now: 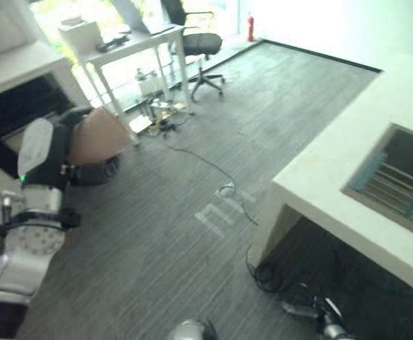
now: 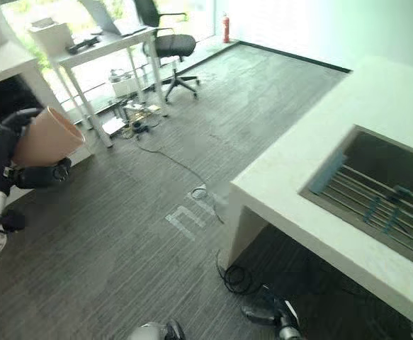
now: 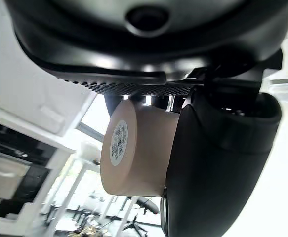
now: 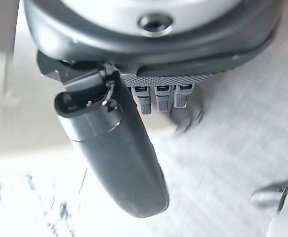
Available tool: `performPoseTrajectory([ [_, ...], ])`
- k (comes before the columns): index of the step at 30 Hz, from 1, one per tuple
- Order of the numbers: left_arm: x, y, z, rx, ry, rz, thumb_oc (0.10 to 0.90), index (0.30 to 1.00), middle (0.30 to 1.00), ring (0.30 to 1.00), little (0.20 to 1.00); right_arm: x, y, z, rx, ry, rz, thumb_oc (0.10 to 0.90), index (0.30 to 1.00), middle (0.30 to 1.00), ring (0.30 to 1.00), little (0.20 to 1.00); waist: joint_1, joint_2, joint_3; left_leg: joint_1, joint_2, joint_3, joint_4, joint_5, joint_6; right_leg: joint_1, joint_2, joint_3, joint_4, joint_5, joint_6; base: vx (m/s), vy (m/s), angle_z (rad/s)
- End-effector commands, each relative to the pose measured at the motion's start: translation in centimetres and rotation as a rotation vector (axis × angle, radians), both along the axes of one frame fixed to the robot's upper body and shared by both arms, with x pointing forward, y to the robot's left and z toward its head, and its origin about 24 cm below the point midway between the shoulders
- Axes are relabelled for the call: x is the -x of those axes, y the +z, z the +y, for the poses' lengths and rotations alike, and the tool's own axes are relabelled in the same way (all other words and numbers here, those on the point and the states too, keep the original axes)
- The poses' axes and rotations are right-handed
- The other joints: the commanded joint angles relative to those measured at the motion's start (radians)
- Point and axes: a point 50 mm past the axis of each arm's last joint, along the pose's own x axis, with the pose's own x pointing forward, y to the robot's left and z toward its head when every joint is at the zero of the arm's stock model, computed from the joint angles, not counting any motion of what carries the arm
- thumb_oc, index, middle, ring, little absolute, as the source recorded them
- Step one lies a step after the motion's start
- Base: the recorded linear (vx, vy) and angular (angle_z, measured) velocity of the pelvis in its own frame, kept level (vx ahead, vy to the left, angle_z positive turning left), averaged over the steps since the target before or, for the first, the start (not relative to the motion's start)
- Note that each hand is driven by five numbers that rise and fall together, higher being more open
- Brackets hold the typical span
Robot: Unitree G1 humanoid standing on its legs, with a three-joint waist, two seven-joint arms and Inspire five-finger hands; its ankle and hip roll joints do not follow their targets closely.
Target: Place the dishes in the dishwasher.
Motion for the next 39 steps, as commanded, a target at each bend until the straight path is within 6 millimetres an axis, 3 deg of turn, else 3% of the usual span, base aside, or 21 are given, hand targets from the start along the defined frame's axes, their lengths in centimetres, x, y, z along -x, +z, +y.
performPoseTrajectory([
  [1, 0.1, 5.8, -0.4, -0.053, -0.065, -0.295, 0.4, 0.3, 0.3, 0.3, 0.3, 0.1, 1.4, -2.6, 0.04, -0.049, -0.065, 0.8, 0.9, 0.9, 0.9, 0.9, -0.034, 0.073, -0.044, 0.033, 0.022, -0.205, -0.121, 0.031, -0.142, 0.012, 0.118, -0.025, 0.076, -0.199, 0.069, 0.1, 0.491, 0.48],
  [3, 0.1, 5.3, -0.6, -0.046, -0.096, -0.289, 0.4, 0.3, 0.3, 0.3, 0.3, -0.2, 1.4, -2.3, 0.028, -0.068, -0.077, 0.8, 0.9, 0.9, 0.9, 0.9, -0.029, 0.078, -0.044, 0.041, -0.017, -0.246, -0.121, 0.001, -0.109, 0.039, 0.112, -0.015, 0.086, -0.12, 0.096, 0.07, 0.37, 0.68],
  [5, -0.3, 4.8, -1.0, -0.043, -0.136, -0.288, 0.4, 0.3, 0.3, 0.3, 0.3, -0.4, 1.4, -2.0, 0.027, -0.075, -0.081, 0.8, 0.9, 0.9, 0.9, 0.9, -0.038, 0.08, -0.032, 0.055, -0.059, -0.275, -0.121, -0.025, -0.068, -0.01, 0.055, 0.024, 0.256, -0.078, 0.118, 0.02, 0.409, 0.83],
  [6, -0.6, 4.8, -1.6, -0.044, -0.174, -0.288, 0.4, 0.3, 0.3, 0.3, 0.3, -0.3, 1.4, -2.0, 0.02, -0.094, -0.081, 0.8, 0.9, 0.9, 0.9, 0.9, -0.046, 0.082, -0.024, 0.061, -0.08, -0.297, -0.121, -0.037, -0.045, -0.059, 0.03, 0.071, 0.406, -0.056, 0.125, -0.01, 0.379, 0.81],
  [7, -0.9, 4.7, -2.1, -0.044, -0.198, -0.286, 0.4, 0.3, 0.3, 0.3, 0.3, -0.2, 1.3, -2.1, 0.016, -0.1, -0.08, 0.8, 0.9, 0.9, 0.9, 0.9, -0.057, 0.079, -0.019, 0.064, -0.093, -0.321, -0.121, -0.046, -0.034, -0.112, 0.037, 0.123, 0.486, -0.054, 0.124, -0.01, 0.215, 0.98],
  [9, -1.5, 4.4, -3.1, -0.04, -0.236, -0.281, 0.4, 0.3, 0.3, 0.3, 0.3, -0.2, 1.3, -2.1, 0.012, -0.1, -0.077, 0.8, 0.9, 0.9, 0.9, 0.9, -0.08, 0.069, -0.01, 0.068, -0.115, -0.364, -0.121, -0.057, -0.023, -0.195, 0.118, 0.202, 0.51, -0.085, 0.107, 0.04, 0.04, 1.23],
  [11, -1.7, 4.3, -3.4, -0.037, -0.245, -0.279, 0.4, 0.3, 0.3, 0.3, 0.3, -0.3, 1.3, -2.0, 0.012, -0.094, -0.076, 0.8, 0.9, 0.9, 0.9, 0.9, -0.085, 0.065, -0.007, 0.07, -0.12, -0.377, -0.121, -0.059, -0.022, -0.21, 0.141, 0.215, 0.494, -0.092, 0.101, 0.03, -0.055, 1.55],
  [12, -2.2, 4.2, -4.4, -0.043, -0.266, -0.278, 0.4, 0.3, 0.3, 0.3, 0.3, -1.0, 1.4, -1.8, 0.006, -0.064, -0.076, 0.8, 0.9, 0.9, 0.9, 0.9, -0.103, 0.059, 0.008, 0.061, -0.119, -0.414, -0.121, -0.045, -0.027, -0.257, 0.219, 0.222, 0.355, -0.067, 0.074, 0.03, -0.138, 1.52],
  [15, -2.5, 4.2, -4.8, -0.053, -0.276, -0.269, 0.4, 0.3, 0.3, 0.3, 0.3, -1.0, 1.1, -2.3, -0.014, -0.063, -0.052, 0.8, 0.9, 0.9, 0.9, 0.9, -0.129, 0.039, 0.022, 0.078, -0.14, -0.457, -0.121, -0.062, -0.044, -0.255, 0.309, 0.261, 0.103, -0.044, 0.072, 0.17, -0.183, 0.42],
  [19, -2.4, 4.3, -4.7, -0.072, -0.283, -0.251, 0.4, 0.3, 0.3, 0.3, 0.3, -0.8, 0.6, -2.2, -0.022, -0.046, -0.019, 0.8, 0.9, 0.9, 0.9, 0.9, -0.148, 0.016, 0.021, 0.101, -0.175, -0.459, -0.121, -0.107, -0.034, -0.353, 0.285, 0.281, 0.076, 0.005, 0.09, 0.23, -0.155, 0.82],
  [22, -2.5, 4.1, -5.0, -0.086, -0.299, -0.221, 0.4, 0.3, 0.3, 0.3, 0.3, -0.4, 0.2, -2.6, -0.029, -0.082, 0.011, 0.8, 0.9, 0.9, 0.9, 0.9, -0.132, 0.015, 0.001, 0.137, -0.161, -0.431, -0.121, -0.096, -0.056, -0.306, 0.298, 0.26, 0.076, -0.09, 0.057, 0.33, -0.232, -0.09],
  [25, -2.7, 4.1, -5.1, -0.096, -0.294, -0.209, 0.4, 0.3, 0.3, 0.3, 0.3, -1.0, 0.7, -3.2, -0.003, -0.051, -0.014, 0.8, 0.9, 0.9, 0.9, 0.9, -0.121, 0.004, -0.009, 0.166, -0.173, -0.399, -0.121, -0.067, -0.075, -0.266, 0.288, 0.261, 0.076, -0.136, 0.027, 0.35, -0.187, -0.07],
  [26, -2.8, 4.3, -5.1, -0.099, -0.297, -0.2, 0.4, 0.3, 0.3, 0.3, 0.3, -1.6, 1.2, -3.8, 0.004, -0.062, -0.036, 0.8, 0.9, 0.9, 0.9, 0.9, -0.112, -0.016, -0.004, 0.185, -0.181, -0.377, -0.116, -0.01, -0.094, -0.248, 0.27, 0.27, 0.076, -0.154, 0.007, 0.23, -0.171, -0.05],
  [27, -2.8, 4.3, -5.1, -0.105, -0.299, -0.196, 0.4, 0.3, 0.3, 0.3, 0.3, -1.9, 1.4, -4.1, 0.011, -0.058, -0.044, 0.8, 0.9, 0.9, 0.9, 0.9, -0.109, -0.018, 0.002, 0.157, -0.172, -0.378, -0.046, 0.016, -0.109, -0.239, 0.271, 0.275, 0.076, -0.163, -0.006, 0.25, -0.219, 0.0],
  [28, -2.7, 4.1, -4.8, -0.12, -0.302, -0.176, 0.4, 0.3, 0.3, 0.3, 0.3, -1.8, 1.6, -4.8, 0.028, -0.053, -0.052, 0.8, 0.9, 0.9, 0.9, 0.9, -0.1, -0.023, 0.015, 0.07, -0.175, -0.395, 0.157, 0.038, -0.126, -0.222, 0.276, 0.292, 0.076, -0.179, -0.028, 0.26, -0.178, -0.08],
  [29, -2.7, 4.1, -4.7, -0.126, -0.308, -0.154, 0.4, 0.3, 0.3, 0.3, 0.3, -1.5, 1.7, -5.5, 0.039, -0.072, -0.053, 0.8, 0.9, 0.9, 0.9, 0.9, -0.093, -0.022, 0.02, 0.013, -0.159, -0.386, 0.195, 0.044, -0.127, -0.209, 0.278, 0.288, 0.076, -0.189, -0.035, 0.25, -0.126, 0.24],
  [32, -2.7, 4.0, -4.7, -0.133, -0.307, -0.136, 0.4, 0.3, 0.3, 0.3, 0.3, -1.1, 1.7, -6.3, 0.049, -0.092, -0.054, 0.8, 0.9, 0.9, 0.9, 0.9, -0.082, -0.012, 0.027, 0.017, -0.181, -0.39, 0.063, 0.04, -0.115, -0.193, 0.294, 0.298, 0.076, -0.204, -0.031, 0.24, 0.057, 0.55],
  [34, -2.5, 3.8, -4.7, -0.132, -0.3, -0.127, 0.4, 0.3, 0.3, 0.3, 0.3, -1.3, 1.8, -6.5, 0.066, -0.081, -0.046, 0.8, 0.9, 0.9, 0.9, 0.9, -0.069, 0.001, 0.031, -0.008, -0.192, -0.39, -0.107, 0.089, -0.121, -0.182, 0.317, 0.321, 0.076, -0.225, -0.025, 0.39, 0.193, -0.52],
  [35, -2.3, 3.5, -4.8, -0.119, -0.293, -0.124, 0.4, 0.3, 0.3, 0.3, 0.3, -1.2, 1.7, -6.4, 0.078, -0.075, -0.033, 0.8, 0.9, 0.9, 0.9, 0.9, -0.054, 0.032, 0.044, -0.102, -0.162, -0.373, -0.121, 0.131, -0.137, -0.151, 0.355, 0.331, 0.076, -0.251, -0.025, 0.44, 0.213, -0.41],
  [36, -2.2, 3.4, -4.8, -0.114, -0.293, -0.124, 0.4, 0.3, 0.3, 0.3, 0.3, -1.0, 1.6, -6.4, 0.082, -0.074, -0.026, 0.8, 0.9, 0.9, 0.9, 0.9, -0.053, 0.041, 0.046, -0.136, -0.142, -0.342, -0.121, 0.153, -0.141, -0.139, 0.366, 0.323, 0.076, -0.26, -0.027, 0.51, 0.19, -0.64],
  [39, -2.0, 2.7, -5.0, -0.111, -0.289, -0.13, 0.4, 0.3, 0.3, 0.3, 0.3, -0.3, 1.3, -6.1, 0.098, -0.054, -0.006, 0.8, 0.9, 0.9, 0.9, 0.9, -0.066, 0.044, 0.041, -0.159, -0.111, -0.254, -0.121, 0.158, -0.148, -0.111, 0.371, 0.301, 0.076, -0.289, -0.028, 0.32, 0.13, -0.45],
])
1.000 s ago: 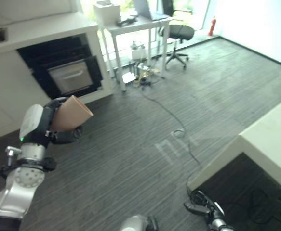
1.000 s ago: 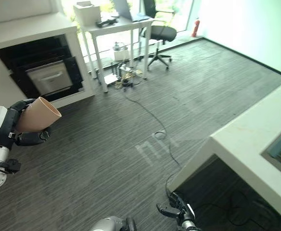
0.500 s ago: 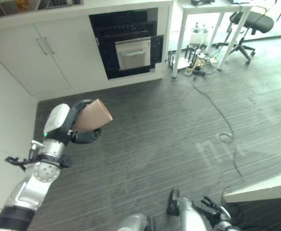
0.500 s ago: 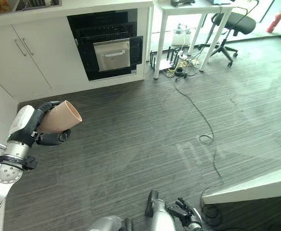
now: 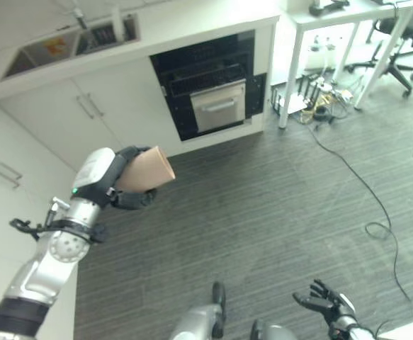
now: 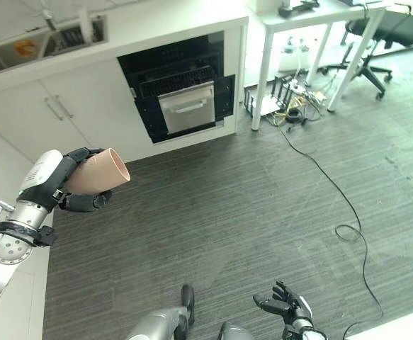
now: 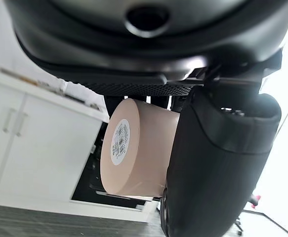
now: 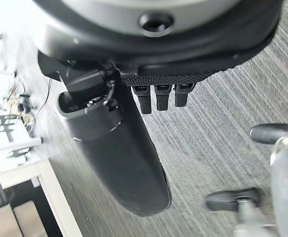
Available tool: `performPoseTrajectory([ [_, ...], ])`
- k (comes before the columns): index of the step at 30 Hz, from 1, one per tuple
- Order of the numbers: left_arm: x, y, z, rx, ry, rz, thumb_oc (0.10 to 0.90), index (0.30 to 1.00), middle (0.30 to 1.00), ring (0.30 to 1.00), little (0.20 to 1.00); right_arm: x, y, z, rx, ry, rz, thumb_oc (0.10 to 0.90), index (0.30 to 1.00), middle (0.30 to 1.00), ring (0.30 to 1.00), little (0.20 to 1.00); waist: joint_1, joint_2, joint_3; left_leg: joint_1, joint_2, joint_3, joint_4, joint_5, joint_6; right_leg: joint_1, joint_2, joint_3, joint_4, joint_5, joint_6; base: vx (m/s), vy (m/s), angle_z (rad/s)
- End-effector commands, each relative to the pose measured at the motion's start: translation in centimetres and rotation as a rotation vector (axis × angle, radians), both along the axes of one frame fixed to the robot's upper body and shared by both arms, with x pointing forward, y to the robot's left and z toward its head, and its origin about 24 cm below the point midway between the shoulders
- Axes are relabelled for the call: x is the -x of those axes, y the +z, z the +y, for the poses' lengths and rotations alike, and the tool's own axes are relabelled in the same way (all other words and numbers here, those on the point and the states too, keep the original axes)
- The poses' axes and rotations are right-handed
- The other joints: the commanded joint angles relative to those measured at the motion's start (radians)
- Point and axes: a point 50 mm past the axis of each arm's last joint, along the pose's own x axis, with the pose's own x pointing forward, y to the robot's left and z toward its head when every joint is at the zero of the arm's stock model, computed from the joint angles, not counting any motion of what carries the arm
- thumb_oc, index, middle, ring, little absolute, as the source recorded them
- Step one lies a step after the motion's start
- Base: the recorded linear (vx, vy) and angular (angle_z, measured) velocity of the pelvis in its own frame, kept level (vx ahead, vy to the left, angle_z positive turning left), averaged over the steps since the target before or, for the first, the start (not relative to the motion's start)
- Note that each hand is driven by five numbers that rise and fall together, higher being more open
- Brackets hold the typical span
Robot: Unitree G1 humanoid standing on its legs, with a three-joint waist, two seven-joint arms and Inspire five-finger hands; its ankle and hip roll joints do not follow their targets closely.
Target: Place the dishes in the dishwasher.
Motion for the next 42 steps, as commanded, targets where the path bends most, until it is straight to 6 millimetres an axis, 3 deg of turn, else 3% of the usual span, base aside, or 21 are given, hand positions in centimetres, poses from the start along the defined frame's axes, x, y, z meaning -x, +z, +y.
performPoseTrajectory([
  [1, 0.4, 5.7, 0.1, -0.043, 0.003, -0.293, 0.4, 0.3, 0.3, 0.3, 0.3, -0.9, 1.0, -0.7, 0.08, 0.076, -0.056, 0.8, 0.9, 0.9, 0.9, 0.9, -0.001, 0.004, -0.062, 0.043, -0.014, 0.071, 0.082, -0.041, 0.052, -0.007, 0.037, -0.134, -0.006, -0.024, 0.1, 0.31, 0.223, -0.28],
  [4, 0.7, 4.9, 0.3, -0.036, 0.034, -0.274, 0.4, 0.3, 0.3, 0.3, 0.3, -0.7, 0.8, -0.6, 0.084, 0.095, -0.023, 0.8, 0.9, 0.9, 0.9, 0.9, 0.013, -0.008, -0.084, 0.075, -0.042, 0.06, 0.082, -0.064, 0.077, 0.04, 0.04, -0.134, -0.006, -0.046, 0.104, 0.39, 0.18, -0.73],
  [5, 0.8, 4.8, 0.3, -0.049, 0.035, -0.27, 0.4, 0.3, 0.3, 0.3, 0.3, -0.6, 0.7, -0.3, 0.075, 0.114, -0.021, 0.8, 0.9, 0.9, 0.9, 0.9, 0.025, -0.022, -0.099, 0.096, -0.064, 0.049, 0.082, -0.112, 0.091, 0.1, 0.036, -0.137, -0.006, -0.058, 0.116, 0.48, 0.136, -0.7],
  [7, 0.8, 4.7, 0.2, -0.066, 0.027, -0.268, 0.4, 0.3, 0.3, 0.3, 0.3, -0.8, 0.7, 0.3, 0.067, 0.136, -0.033, 0.8, 0.9, 0.9, 0.9, 0.9, 0.029, -0.028, -0.111, 0.122, -0.075, 0.065, 0.082, -0.147, 0.126, 0.165, 0.045, -0.157, -0.002, 0.062, 0.168, 0.41, 0.172, 0.15],
  [9, 0.7, 4.7, 0.1, -0.08, 0.016, -0.267, 0.4, 0.3, 0.3, 0.3, 0.3, -1.3, 0.8, 0.9, 0.057, 0.134, -0.059, 0.8, 0.9, 0.9, 0.9, 0.9, 0.021, -0.021, -0.11, 0.155, -0.087, 0.054, 0.082, -0.18, 0.176, 0.092, 0.021, -0.159, 0.233, 0.173, 0.235, 0.23, 0.169, 0.1],
  [11, 0.3, 5.4, 0.2, -0.091, 0.006, -0.27, 0.4, 0.3, 0.3, 0.3, 0.3, -1.8, 1.0, 1.2, 0.042, 0.129, -0.095, 0.8, 0.9, 0.9, 0.9, 0.9, 0.006, 0.006, -0.096, 0.188, -0.057, 0.038, 0.082, -0.182, 0.199, -0.042, -0.023, -0.182, 0.4, 0.199, 0.228, 0.2, 0.015, 0.27],
  [12, 0.0, 6.0, 0.3, -0.103, -0.007, -0.278, 0.4, 0.3, 0.3, 0.3, 0.3, -2.4, 1.3, 1.4, 0.043, 0.142, -0.119, 0.8, 0.9, 0.9, 0.9, 0.9, -0.005, 0.012, -0.089, 0.227, -0.052, 0.007, 0.082, -0.21, 0.183, -0.079, -0.055, -0.183, 0.366, 0.129, 0.219, 0.29, -0.179, 0.36],
  [14, -0.4, 6.5, -0.1, -0.126, -0.025, -0.295, 0.4, 0.3, 0.3, 0.3, 0.3, -3.3, 1.9, 1.7, 0.053, 0.156, -0.154, 0.8, 0.9, 0.9, 0.9, 0.9, -0.017, 0.023, -0.068, 0.262, -0.021, -0.012, 0.082, -0.199, 0.158, -0.098, -0.075, -0.215, 0.229, 0.129, 0.181, 0.24, -0.261, 0.52],
  [17, -0.6, 7.5, -1.1, -0.148, -0.065, -0.312, 0.4, 0.3, 0.3, 0.3, 0.3, -4.1, 2.5, 1.4, 0.062, 0.121, -0.196, 0.8, 0.9, 0.9, 0.9, 0.9, -0.044, -0.011, -0.048, 0.325, -0.042, -0.08, 0.082, -0.264, 0.145, -0.158, -0.186, -0.122, -0.006, 0.283, 0.229, 0.37, -0.396, 1.05],
  [18, -0.4, 8.4, -1.3, -0.159, -0.098, -0.322, 0.4, 0.3, 0.3, 0.3, 0.3, -4.3, 2.9, 1.1, 0.071, 0.112, -0.219, 0.8, 0.9, 0.9, 0.9, 0.9, -0.059, -0.04, -0.047, 0.364, -0.044, -0.15, 0.082, -0.313, 0.129, -0.24, -0.28, 0.022, -0.006, 0.345, 0.272, 0.73, -0.861, 1.59],
  [20, -0.2, 9.4, -0.9, -0.174, -0.111, -0.33, 0.4, 0.3, 0.3, 0.3, 0.3, -4.1, 3.1, 1.3, 0.077, 0.132, -0.222, 0.8, 0.9, 0.9, 0.9, 0.9, -0.064, -0.05, -0.057, 0.395, -0.003, -0.206, 0.082, -0.327, 0.099, -0.245, -0.31, 0.094, -0.006, 0.34, 0.29, 0.7, -0.881, 1.24],
  [21, 0.1, 9.9, -0.4, -0.182, -0.092, -0.333, 0.4, 0.3, 0.3, 0.3, 0.3, -4.3, 3.1, 1.5, 0.072, 0.167, -0.216, 0.8, 0.9, 0.9, 0.9, 0.9, -0.053, -0.055, -0.066, 0.409, 0.045, -0.211, 0.082, -0.318, 0.067, -0.21, -0.302, 0.05, -0.006, 0.279, 0.293, 0.48, -0.693, 0.92],
  [24, 0.5, 9.9, -0.2, -0.166, -0.063, -0.322, 0.4, 0.3, 0.3, 0.3, 0.3, -5.1, 3.2, 1.7, 0.079, 0.2, -0.201, 0.8, 0.9, 0.9, 0.9, 0.9, -0.025, -0.06, -0.078, 0.43, 0.119, -0.197, 0.082, -0.292, 0.039, -0.186, -0.283, -0.042, -0.006, 0.238, 0.29, 0.36, -0.601, 0.54],
  [25, 0.9, 9.7, -0.4, -0.173, -0.063, -0.325, 0.4, 0.3, 0.3, 0.3, 0.3, -5.6, 3.4, 1.6, 0.078, 0.189, -0.209, 0.8, 0.9, 0.9, 0.9, 0.9, -0.018, -0.054, -0.078, 0.426, 0.179, -0.169, 0.082, -0.251, 0.017, -0.163, -0.26, -0.121, -0.006, 0.216, 0.263, 0.28, -0.642, 0.32],
  [27, 1.1, 9.5, -1.2, -0.179, -0.091, -0.332, 0.4, 0.3, 0.3, 0.3, 0.3, -5.6, 3.6, 1.2, 0.1, 0.179, -0.22, 0.8, 0.9, 0.9, 0.9, 0.9, -0.019, -0.04, -0.07, 0.386, 0.252, -0.104, 0.082, -0.116, -0.013, -0.131, -0.224, -0.196, -0.006, 0.178, 0.22, 0.2, -0.546, 0.37],
  [30, 1.0, 10.2, -2.2, -0.175, -0.14, -0.359, 0.4, 0.3, 0.3, 0.3, 0.3, -4.4, 3.5, 0.0, 0.129, 0.141, -0.22, 0.8, 0.9, 0.9, 0.9, 0.9, -0.049, -0.018, -0.057, 0.365, 0.316, 0.084, 0.082, -0.036, -0.05, -0.064, -0.209, -0.317, -0.006, 0.121, 0.188, 0.1, -0.401, 0.91],
  [31, 0.7, 10.7, -2.7, -0.168, -0.164, -0.376, 0.4, 0.3, 0.3, 0.3, 0.3, -3.7, 3.4, -0.7, 0.147, 0.108, -0.212, 0.8, 0.9, 0.9, 0.9, 0.9, -0.079, -0.009, -0.055, 0.363, 0.31, 0.218, 0.082, -0.034, -0.051, -0.044, -0.203, -0.381, -0.006, 0.107, 0.168, 0.0, -0.433, 0.78],
  [35, 0.5, 11.1, -3.4, -0.181, -0.19, -0.384, 0.4, 0.3, 0.3, 0.3, 0.3, -2.4, 2.8, -1.4, 0.142, 0.044, -0.188, 0.8, 0.9, 0.9, 0.9, 0.9, -0.1, -0.003, -0.056, 0.352, 0.233, 0.321, 0.082, -0.101, -0.009, -0.028, -0.169, -0.405, -0.006, 0.085, 0.152, 0.04, -0.228, 1.1],
  [37, 0.8, 10.9, -3.4, -0.19, -0.19, -0.375, 0.4, 0.3, 0.3, 0.3, 0.3, -2.0, 2.4, -1.0, 0.128, 0.031, -0.168, 0.8, 0.9, 0.9, 0.9, 0.9, -0.081, -0.007, -0.062, 0.338, 0.15, 0.275, 0.082, -0.153, 0.028, -0.032, -0.152, -0.375, -0.006, 0.078, 0.153, 0.12, -0.093, -0.12],
  [40, 1.8, 10.3, -2.9, -0.194, -0.175, -0.363, 0.4, 0.3, 0.3, 0.3, 0.3, -2.3, 2.1, 0.1, 0.118, 0.07, -0.148, 0.8, 0.9, 0.9, 0.9, 0.9, -0.018, 0.005, -0.073, 0.301, -0.045, 0.084, 0.082, -0.23, 0.081, -0.052, -0.104, -0.303, -0.006, 0.069, 0.161, 0.14, -0.018, -0.59],
  [42, 2.5, 9.9, -2.4, -0.199, -0.171, -0.36, 0.4, 0.3, 0.3, 0.3, 0.3, -2.7, 2.1, 0.7, 0.126, 0.122, -0.157, 0.8, 0.9, 0.9, 0.9, 0.9, 0.006, 0.018, -0.077, 0.292, -0.053, 0.028, 0.082, -0.247, 0.089, -0.049, -0.077, -0.305, -0.006, 0.054, 0.16, 0.04, 0.043, -0.69],
])
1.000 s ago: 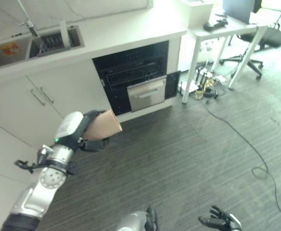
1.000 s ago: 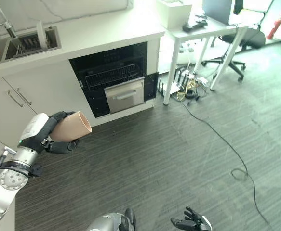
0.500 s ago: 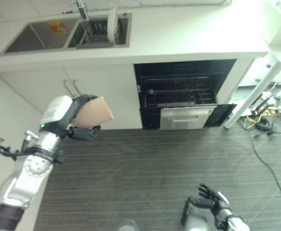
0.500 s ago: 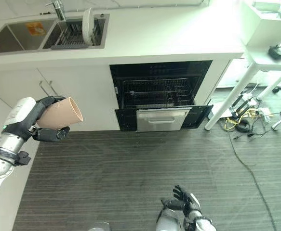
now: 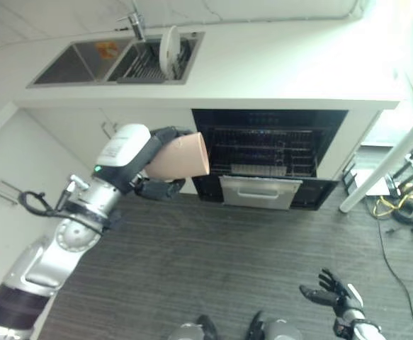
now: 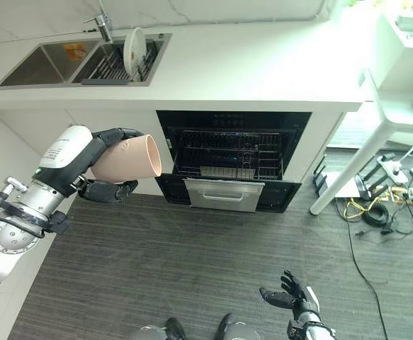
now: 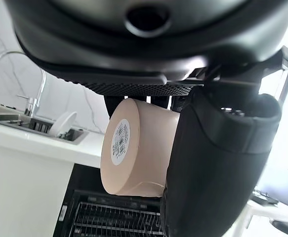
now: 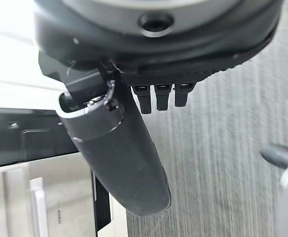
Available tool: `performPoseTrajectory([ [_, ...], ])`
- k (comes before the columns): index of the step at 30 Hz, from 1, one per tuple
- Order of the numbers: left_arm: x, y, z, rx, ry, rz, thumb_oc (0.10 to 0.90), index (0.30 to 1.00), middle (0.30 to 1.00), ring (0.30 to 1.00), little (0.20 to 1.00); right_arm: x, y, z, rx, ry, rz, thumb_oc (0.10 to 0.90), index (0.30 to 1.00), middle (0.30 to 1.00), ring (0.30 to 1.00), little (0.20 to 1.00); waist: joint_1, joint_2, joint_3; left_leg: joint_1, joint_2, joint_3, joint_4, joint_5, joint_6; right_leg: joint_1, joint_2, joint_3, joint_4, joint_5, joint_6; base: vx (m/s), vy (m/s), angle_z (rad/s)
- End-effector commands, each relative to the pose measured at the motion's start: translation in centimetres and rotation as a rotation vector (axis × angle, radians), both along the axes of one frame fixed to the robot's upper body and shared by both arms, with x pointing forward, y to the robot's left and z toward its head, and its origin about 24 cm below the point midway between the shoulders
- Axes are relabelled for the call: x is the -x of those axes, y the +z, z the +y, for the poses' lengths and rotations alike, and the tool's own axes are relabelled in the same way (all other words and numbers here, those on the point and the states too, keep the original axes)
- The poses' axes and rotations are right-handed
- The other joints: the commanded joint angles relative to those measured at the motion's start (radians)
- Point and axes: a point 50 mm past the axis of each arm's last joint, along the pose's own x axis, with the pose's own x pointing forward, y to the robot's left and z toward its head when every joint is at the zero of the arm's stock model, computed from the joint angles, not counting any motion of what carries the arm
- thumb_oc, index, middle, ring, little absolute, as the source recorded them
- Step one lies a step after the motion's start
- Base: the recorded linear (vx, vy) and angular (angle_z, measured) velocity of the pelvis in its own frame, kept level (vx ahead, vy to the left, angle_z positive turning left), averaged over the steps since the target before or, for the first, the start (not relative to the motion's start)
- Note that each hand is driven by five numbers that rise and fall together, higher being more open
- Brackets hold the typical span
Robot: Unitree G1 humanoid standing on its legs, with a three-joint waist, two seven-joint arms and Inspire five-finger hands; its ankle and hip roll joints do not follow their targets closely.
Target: Place the dishes in the dishwasher.
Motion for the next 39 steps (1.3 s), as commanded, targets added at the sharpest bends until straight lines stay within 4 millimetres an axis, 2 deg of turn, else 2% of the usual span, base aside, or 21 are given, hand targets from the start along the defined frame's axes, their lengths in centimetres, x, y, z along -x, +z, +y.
performPoseTrajectory([
  [1, 1.3, 5.4, 1.4, 0.003, 0.034, -0.274, 0.4, 0.3, 0.3, 0.3, 0.3, -1.1, 1.1, -0.1, 0.032, 0.047, -0.09, 0.8, 0.9, 0.9, 0.9, 0.9, 0.065, 0.012, -0.051, -0.038, 0.021, -0.024, 0.115, -0.128, -0.002, 0.075, -0.006, 0.02, -0.072, -0.001, 0.175, -0.01, 0.089, -0.48],
  [2, 1.8, 5.1, 1.7, -0.01, 0.049, -0.278, 0.4, 0.3, 0.3, 0.3, 0.3, -1.6, 1.4, 0.2, 0.021, 0.06, -0.109, 0.8, 0.9, 0.9, 0.9, 0.9, 0.078, 0.021, -0.055, -0.049, 0.018, -0.073, 0.115, -0.132, 0.01, 0.096, 0.025, 0.018, -0.072, 0.009, 0.173, 0.01, 0.1, -0.26],
  [3, 1.8, 5.3, 1.9, -0.016, 0.051, -0.282, 0.4, 0.3, 0.3, 0.3, 0.3, -1.7, 1.4, 0.2, 0.008, 0.059, -0.118, 0.8, 0.9, 0.9, 0.9, 0.9, 0.07, 0.029, -0.056, -0.039, 0.034, -0.058, 0.115, -0.141, 0.023, 0.111, 0.034, -0.001, -0.072, 0.048, 0.184, 0.0, 0.139, 0.04],
  [4, 1.7, 5.3, 2.0, -0.017, 0.054, -0.281, 0.4, 0.3, 0.3, 0.3, 0.3, -1.7, 1.5, 0.3, 0.004, 0.063, -0.123, 0.8, 0.9, 0.9, 0.9, 0.9, 0.062, 0.032, -0.054, -0.032, 0.039, -0.052, 0.115, -0.149, 0.034, 0.092, 0.022, -0.003, -0.016, 0.066, 0.201, 0.0, 0.13, -0.03],
  [5, 1.4, 5.4, 2.2, -0.011, 0.065, -0.276, 0.4, 0.3, 0.3, 0.3, 0.3, -1.9, 1.5, 0.6, -0.004, 0.075, -0.124, 0.8, 0.9, 0.9, 0.9, 0.9, 0.046, 0.039, -0.044, -0.019, 0.036, -0.074, 0.115, -0.161, 0.055, 0.02, -0.011, 0.031, 0.145, 0.111, 0.233, -0.09, 0.081, -0.06],
  [7, 1.0, 5.3, 2.2, -0.009, 0.065, -0.281, 0.4, 0.3, 0.3, 0.3, 0.3, -1.8, 1.4, 0.6, -0.007, 0.068, -0.121, 0.8, 0.9, 0.9, 0.9, 0.9, 0.033, 0.033, -0.032, -0.019, 0.043, -0.069, 0.115, -0.149, 0.073, -0.049, -0.065, 0.068, 0.239, 0.141, 0.228, -0.07, -0.031, 0.16],
  [9, 0.8, 5.2, 2.0, -0.025, 0.065, -0.289, 0.4, 0.3, 0.3, 0.3, 0.3, -1.7, 1.3, 0.5, -0.014, 0.043, -0.119, 0.8, 0.9, 0.9, 0.9, 0.9, 0.03, 0.025, -0.028, -0.005, 0.049, -0.077, 0.115, -0.151, 0.064, -0.028, -0.09, 0.094, 0.157, 0.15, 0.226, 0.11, -0.21, 0.28],
  [12, 0.3, 5.6, 1.9, -0.032, 0.073, -0.298, 0.4, 0.3, 0.3, 0.3, 0.3, -1.8, 1.2, 0.5, -0.011, 0.026, -0.121, 0.8, 0.9, 0.9, 0.9, 0.9, 0.015, -0.003, -0.027, 0.026, 0.052, -0.112, 0.115, -0.181, 0.05, -0.004, -0.148, 0.183, -0.06, 0.251, 0.265, 0.21, -0.391, 0.15],
  [15, 0.0, 6.9, 2.6, -0.022, 0.081, -0.295, 0.4, 0.3, 0.3, 0.3, 0.3, -1.5, 1.2, 0.3, -0.004, 0.017, -0.109, 0.8, 0.9, 0.9, 0.9, 0.9, 0.008, -0.051, -0.031, 0.054, 0.076, -0.16, 0.115, -0.204, 0.017, -0.085, -0.252, 0.312, -0.072, 0.291, 0.307, 0.29, -0.607, 0.31],
  [16, 0.1, 7.1, 3.0, -0.025, 0.091, -0.288, 0.4, 0.3, 0.3, 0.3, 0.3, -1.4, 1.2, 0.3, -0.01, 0.017, -0.104, 0.8, 0.9, 0.9, 0.9, 0.9, 0.015, -0.058, -0.032, 0.066, 0.098, -0.168, 0.115, -0.203, 0.002, -0.088, -0.262, 0.308, -0.072, 0.282, 0.308, 0.3, -0.578, 0.47],
  [17, 0.1, 7.2, 3.1, -0.026, 0.094, -0.288, 0.4, 0.3, 0.3, 0.3, 0.3, -1.4, 1.2, 0.3, -0.011, 0.018, -0.103, 0.8, 0.9, 0.9, 0.9, 0.9, 0.016, -0.058, -0.032, 0.069, 0.103, -0.17, 0.115, -0.202, -0.002, -0.087, -0.261, 0.305, -0.072, 0.279, 0.308, 0.37, -0.706, 0.39],
  [19, 0.4, 6.8, 3.9, -0.023, 0.135, -0.272, 0.4, 0.3, 0.3, 0.3, 0.3, -1.4, 1.1, 0.5, -0.008, 0.044, -0.079, 0.8, 0.9, 0.9, 0.9, 0.9, 0.04, -0.07, -0.046, 0.088, 0.167, -0.167, 0.115, -0.173, -0.043, -0.05, -0.236, 0.237, -0.072, 0.199, 0.308, 0.43, -0.755, 0.12],
  [20, 0.7, 6.1, 3.8, -0.023, 0.154, -0.274, 0.4, 0.3, 0.3, 0.3, 0.3, -2.1, 1.3, 0.4, -0.001, 0.036, -0.08, 0.8, 0.9, 0.9, 0.9, 0.9, 0.035, -0.059, -0.049, 0.104, 0.219, -0.17, 0.115, -0.152, -0.07, -0.029, -0.186, 0.207, -0.072, 0.157, 0.289, 0.41, -0.708, -0.14],
  [22, 0.6, 5.8, 3.7, -0.018, 0.162, -0.281, 0.4, 0.3, 0.3, 0.3, 0.3, -2.2, 1.6, -0.5, 0.023, 0.016, -0.086, 0.8, 0.9, 0.9, 0.9, 0.9, 0.028, -0.053, -0.043, 0.083, 0.276, -0.147, 0.115, -0.013, -0.098, 0.009, -0.122, 0.185, -0.072, 0.099, 0.227, 0.29, -0.571, 0.04],
  [24, 0.4, 5.7, 3.7, -0.008, 0.169, -0.286, 0.4, 0.3, 0.3, 0.3, 0.3, -1.7, 1.6, -1.4, 0.029, -0.001, -0.084, 0.8, 0.9, 0.9, 0.9, 0.9, 0.025, -0.054, -0.036, 0.071, 0.295, -0.126, 0.122, 0.081, -0.111, 0.028, -0.09, 0.171, -0.072, 0.072, 0.189, 0.2, -0.438, 0.24],
  [27, 0.1, 5.4, 3.4, -0.001, 0.157, -0.29, 0.4, 0.3, 0.3, 0.3, 0.3, -0.3, 1.2, -2.3, 0.044, 0.001, -0.065, 0.8, 0.9, 0.9, 0.9, 0.9, 0.007, -0.044, -0.028, 0.02, 0.344, -0.063, 0.205, 0.134, -0.142, 0.068, -0.045, 0.138, -0.072, 0.013, 0.149, 0.26, -0.387, 0.29],
  [28, -0.1, 5.2, 3.2, 0.004, 0.15, -0.289, 0.4, 0.3, 0.3, 0.3, 0.3, 0.1, 1.2, -2.6, 0.045, -0.017, -0.061, 0.8, 0.9, 0.9, 0.9, 0.9, 0.006, -0.044, -0.024, -0.005, 0.333, -0.061, 0.234, 0.124, -0.138, 0.077, -0.039, 0.132, -0.072, 0.003, 0.139, 0.14, -0.253, 0.19],
  [30, -0.3, 4.6, 3.3, 0.01, 0.164, -0.273, 0.4, 0.3, 0.3, 0.3, 0.3, 0.4, 1.0, -2.8, 0.043, -0.017, -0.04, 0.8, 0.9, 0.9, 0.9, 0.9, 0.023, -0.05, -0.021, -0.05, 0.198, -0.087, 0.201, 0.057, -0.081, 0.069, -0.03, 0.15, -0.072, 0.014, 0.135, 0.19, -0.148, 0.15],
  [33, 0.0, 3.8, 3.0, 0.01, 0.17, -0.263, 0.4, 0.3, 0.3, 0.3, 0.3, 0.2, 0.8, -2.3, 0.05, 0.006, -0.014, 0.8, 0.9, 0.9, 0.9, 0.9, 0.049, -0.035, -0.017, -0.112, 0.1, -0.102, 0.115, 0.032, -0.068, 0.078, 0.002, 0.181, -0.072, -0.008, 0.144, 0.22, 0.028, -0.54],
  [36, 0.6, 2.9, 3.1, 0.012, 0.192, -0.252, 0.4, 0.3, 0.3, 0.3, 0.3, 0.6, 0.2, -1.9, 0.055, -0.017, 0.026, 0.8, 0.9, 0.9, 0.9, 0.9, 0.086, 0.003, -0.022, -0.217, 0.073, -0.152, 0.115, 0.051, -0.068, 0.088, 0.049, 0.199, -0.072, -0.027, 0.145, 0.34, 0.2, -0.66],
  [39, 1.1, 2.6, 4.0, 0.02, 0.218, -0.254, 0.4, 0.3, 0.3, 0.3, 0.3, 1.2, -0.2, -1.7, 0.053, -0.04, 0.053, 0.8, 0.9, 0.9, 0.9, 0.9, 0.085, 0.012, -0.042, -0.195, 0.09, -0.136, 0.115, 0.025, -0.056, 0.104, 0.05, 0.173, -0.072, -0.035, 0.154, 0.22, 0.212, -0.82],
])
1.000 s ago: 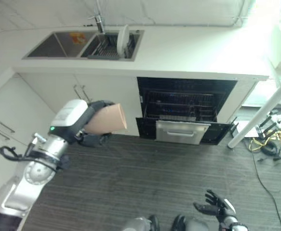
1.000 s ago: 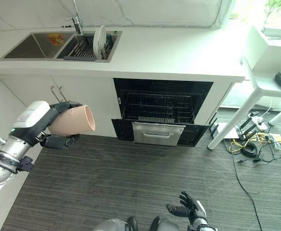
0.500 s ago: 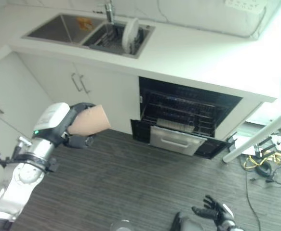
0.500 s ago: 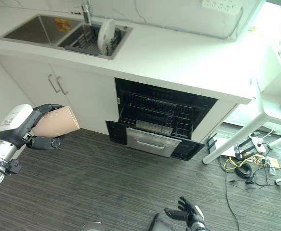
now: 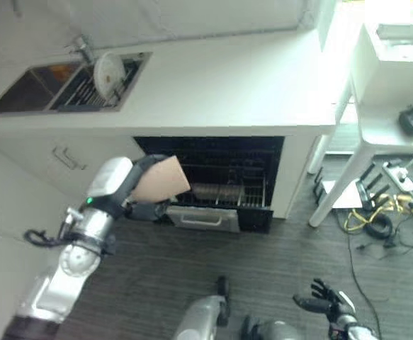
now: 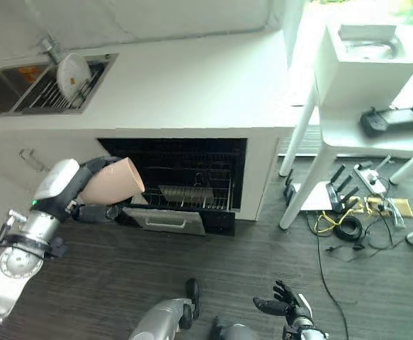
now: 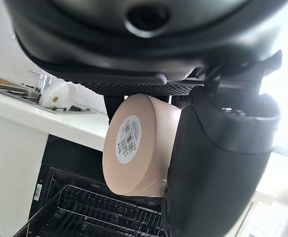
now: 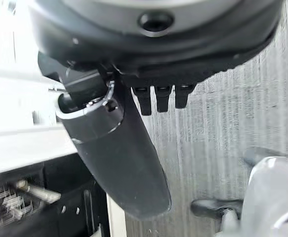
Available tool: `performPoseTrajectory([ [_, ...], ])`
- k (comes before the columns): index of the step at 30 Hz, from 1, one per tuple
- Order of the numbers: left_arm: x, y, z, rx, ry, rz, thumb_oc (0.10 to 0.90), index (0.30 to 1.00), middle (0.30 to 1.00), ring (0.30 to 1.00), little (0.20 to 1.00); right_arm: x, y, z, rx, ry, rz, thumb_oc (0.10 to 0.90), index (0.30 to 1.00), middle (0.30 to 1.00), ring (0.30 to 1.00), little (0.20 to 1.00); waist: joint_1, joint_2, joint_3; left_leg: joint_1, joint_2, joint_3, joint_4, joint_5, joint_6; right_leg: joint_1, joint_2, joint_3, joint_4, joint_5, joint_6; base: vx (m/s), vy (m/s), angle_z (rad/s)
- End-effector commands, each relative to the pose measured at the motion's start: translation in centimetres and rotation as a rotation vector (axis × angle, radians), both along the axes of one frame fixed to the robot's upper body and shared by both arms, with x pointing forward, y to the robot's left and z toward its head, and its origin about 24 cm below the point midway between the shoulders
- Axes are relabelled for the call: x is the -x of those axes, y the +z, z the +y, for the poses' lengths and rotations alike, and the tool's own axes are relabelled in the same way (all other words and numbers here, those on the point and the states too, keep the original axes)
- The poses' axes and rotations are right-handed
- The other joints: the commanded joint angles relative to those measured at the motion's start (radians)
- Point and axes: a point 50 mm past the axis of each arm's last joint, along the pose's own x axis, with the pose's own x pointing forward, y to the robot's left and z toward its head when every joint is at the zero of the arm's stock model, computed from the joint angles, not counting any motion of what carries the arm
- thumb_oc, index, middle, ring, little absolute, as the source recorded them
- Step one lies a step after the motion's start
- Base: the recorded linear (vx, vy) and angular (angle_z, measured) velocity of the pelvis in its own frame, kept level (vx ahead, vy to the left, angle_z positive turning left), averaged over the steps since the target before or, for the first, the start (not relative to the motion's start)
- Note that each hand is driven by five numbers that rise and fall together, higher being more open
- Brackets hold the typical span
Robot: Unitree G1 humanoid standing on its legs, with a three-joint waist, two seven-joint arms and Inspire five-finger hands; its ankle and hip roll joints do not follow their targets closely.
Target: Place the dishes in the dishwasher.
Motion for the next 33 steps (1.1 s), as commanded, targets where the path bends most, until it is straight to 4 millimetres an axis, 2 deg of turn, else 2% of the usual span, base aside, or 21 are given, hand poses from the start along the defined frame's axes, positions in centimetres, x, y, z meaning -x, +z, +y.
performPoseTrajectory([
  [1, -0.3, 8.3, 1.3, -0.074, 0.02, -0.371, 0.4, 0.3, 0.3, 0.3, 0.3, 0.5, 0.5, -0.9, 0.039, -0.031, -0.037, 0.8, 0.9, 0.9, 0.9, 0.9, 0.036, -0.026, -0.072, 0.129, 0.018, 0.043, 0.034, -0.086, -0.006, 0.051, -0.092, 0.014, -0.094, 0.077, 0.179, 0.15, 0.147, -0.24],
  [5, -0.5, 8.3, 1.6, -0.089, 0.014, -0.371, 0.4, 0.3, 0.3, 0.3, 0.3, 1.6, 0.1, -1.0, 0.054, -0.062, 0.006, 0.8, 0.9, 0.9, 0.9, 0.9, 0.021, -0.016, -0.087, 0.17, 0.017, 0.036, 0.034, -0.127, 0.013, 0.069, -0.084, -0.007, -0.094, 0.074, 0.18, 0.18, 0.184, 0.15],
  [9, -0.6, 8.2, 1.7, -0.108, 0.006, -0.371, 0.4, 0.3, 0.3, 0.3, 0.3, 2.3, -0.2, -1.0, 0.033, -0.084, 0.018, 0.8, 0.9, 0.9, 0.9, 0.9, 0.012, -0.008, -0.087, 0.201, 0.006, 0.026, 0.034, -0.159, 0.045, 0.082, -0.074, -0.011, -0.094, 0.132, 0.195, 0.14, 0.161, 0.0],
  [12, -0.6, 8.3, 1.6, -0.123, -0.007, -0.368, 0.4, 0.3, 0.3, 0.3, 0.3, 2.0, -0.2, -0.3, 0.004, -0.079, -0.002, 0.8, 0.9, 0.9, 0.9, 0.9, 0.011, -0.011, -0.083, 0.213, -0.017, 0.007, 0.034, -0.178, 0.079, 0.05, -0.081, 0.007, -0.001, 0.156, 0.213, 0.1, 0.139, 0.17],
  [14, -0.6, 8.5, 1.6, -0.137, -0.013, -0.372, 0.4, 0.3, 0.3, 0.3, 0.3, 1.7, -0.2, 0.2, -0.011, -0.074, -0.02, 0.8, 0.9, 0.9, 0.9, 0.9, 0.007, -0.009, -0.078, 0.219, -0.034, -0.006, 0.034, -0.192, 0.107, 0.005, -0.095, 0.019, 0.134, 0.175, 0.229, 0.07, 0.155, 0.05],
  [17, -0.8, 9.0, 1.8, -0.156, -0.007, -0.371, 0.4, 0.3, 0.3, 0.3, 0.3, 1.4, -0.1, 0.5, -0.024, -0.065, -0.031, 0.8, 0.9, 0.9, 0.9, 0.9, 0.0, -0.006, -0.071, 0.225, -0.053, -0.023, 0.034, -0.205, 0.131, -0.051, -0.11, 0.036, 0.294, 0.205, 0.239, 0.05, 0.083, 0.09],
  [18, -0.9, 9.3, 2.1, -0.159, 0.005, -0.367, 0.4, 0.3, 0.3, 0.3, 0.3, 1.3, -0.1, 0.5, -0.03, -0.06, -0.034, 0.8, 0.9, 0.9, 0.9, 0.9, -0.004, -0.004, -0.068, 0.231, -0.054, -0.034, 0.034, -0.213, 0.133, -0.091, -0.122, 0.045, 0.314, 0.227, 0.239, 0.05, -0.02, 0.1],
  [19, -1.1, 9.6, 2.2, -0.162, 0.015, -0.369, 0.4, 0.3, 0.3, 0.3, 0.3, 1.1, -0.1, 0.5, -0.033, -0.048, -0.037, 0.8, 0.9, 0.9, 0.9, 0.9, -0.007, -0.002, -0.07, 0.23, -0.047, -0.035, 0.034, -0.21, 0.125, -0.1, -0.12, 0.037, 0.254, 0.231, 0.233, 0.04, -0.109, 0.06],
  [21, -1.3, 9.8, 2.3, -0.172, 0.03, -0.374, 0.4, 0.3, 0.3, 0.3, 0.3, 0.8, 0.0, 0.6, -0.028, -0.021, -0.04, 0.8, 0.9, 0.9, 0.9, 0.9, -0.012, -0.016, -0.068, 0.236, -0.047, -0.037, 0.034, -0.214, 0.106, -0.094, -0.118, 0.029, 0.058, 0.243, 0.235, 0.06, -0.186, 0.04],
  [22, -1.3, 9.9, 2.5, -0.178, 0.041, -0.373, 0.4, 0.3, 0.3, 0.3, 0.3, 0.6, 0.0, 0.8, -0.025, -0.008, -0.035, 0.8, 0.9, 0.9, 0.9, 0.9, -0.02, -0.024, -0.063, 0.252, -0.053, -0.041, 0.034, -0.235, 0.108, -0.11, -0.124, 0.032, 0.009, 0.299, 0.248, 0.08, -0.175, -0.03],
  [24, -1.2, 10.2, 3.1, -0.184, 0.061, -0.37, 0.4, 0.3, 0.3, 0.3, 0.3, 0.4, 0.0, 0.7, -0.025, -0.01, -0.028, 0.8, 0.9, 0.9, 0.9, 0.9, -0.013, -0.026, -0.064, 0.257, -0.039, -0.028, 0.034, -0.237, 0.099, -0.084, -0.127, 0.007, -0.064, 0.288, 0.245, 0.07, -0.2, -0.04],
  [25, -1.1, 10.2, 3.2, -0.177, 0.062, -0.363, 0.4, 0.3, 0.3, 0.3, 0.3, 0.5, 0.0, 0.4, -0.03, -0.027, -0.021, 0.8, 0.9, 0.9, 0.9, 0.9, -0.008, -0.031, -0.067, 0.262, -0.037, -0.033, 0.034, -0.235, 0.088, -0.061, -0.106, 0.022, -0.094, 0.252, 0.239, 0.03, -0.273, -0.06],
  [26, -1.0, 10.2, 3.3, -0.171, 0.064, -0.361, 0.4, 0.3, 0.3, 0.3, 0.3, 0.5, 0.0, 0.2, -0.027, -0.026, -0.016, 0.8, 0.9, 0.9, 0.9, 0.9, -0.005, -0.034, -0.074, 0.252, -0.032, -0.023, 0.034, -0.219, 0.078, -0.058, -0.101, 0.019, -0.094, 0.223, 0.229, 0.01, -0.354, -0.06],
  [27, -0.9, 10.4, 3.4, -0.153, 0.07, -0.363, 0.4, 0.3, 0.3, 0.3, 0.3, 0.7, 0.0, 0.0, -0.016, -0.014, 0.004, 0.8, 0.9, 0.9, 0.9, 0.9, -0.003, -0.041, -0.087, 0.247, -0.019, 0.014, 0.034, -0.203, 0.058, -0.044, -0.094, 0.011, -0.094, 0.158, 0.208, 0.0, -0.249, -0.06],
  [30, -1.1, 10.8, 2.9, -0.109, 0.04, -0.377, 0.4, 0.3, 0.3, 0.3, 0.3, 1.5, 0.0, -0.8, 0.014, -0.023, 0.018, 0.8, 0.9, 0.9, 0.9, 0.9, -0.016, -0.06, -0.082, 0.291, -0.025, 0.096, 0.034, -0.188, 0.044, -0.022, -0.12, -0.013, -0.094, 0.14, 0.198, 0.0, -0.146, 0.11],
  [32, -1.2, 11.3, 2.4, -0.06, -0.002, -0.392, 0.4, 0.3, 0.3, 0.3, 0.3, 1.6, 0.4, -1.8, 0.057, -0.061, 0.005, 0.8, 0.9, 0.9, 0.9, 0.9, 0.001, -0.096, -0.056, 0.274, -0.039, 0.08, 0.044, -0.137, 0.023, -0.003, -0.166, 0.012, -0.094, 0.145, 0.188, -0.04, -0.051, 0.46],
  [33, -1.1, 11.3, 2.3, -0.049, -0.012, -0.394, 0.4, 0.3, 0.3, 0.3, 0.3, 1.5, 0.6, -2.1, 0.061, -0.095, -0.007, 0.8, 0.9, 0.9, 0.9, 0.9, 0.007, -0.097, -0.053, 0.267, -0.025, 0.061, 0.034, -0.135, 0.018, -0.003, -0.169, 0.019, -0.094, 0.143, 0.189, -0.05, 0.067, 0.58],
])
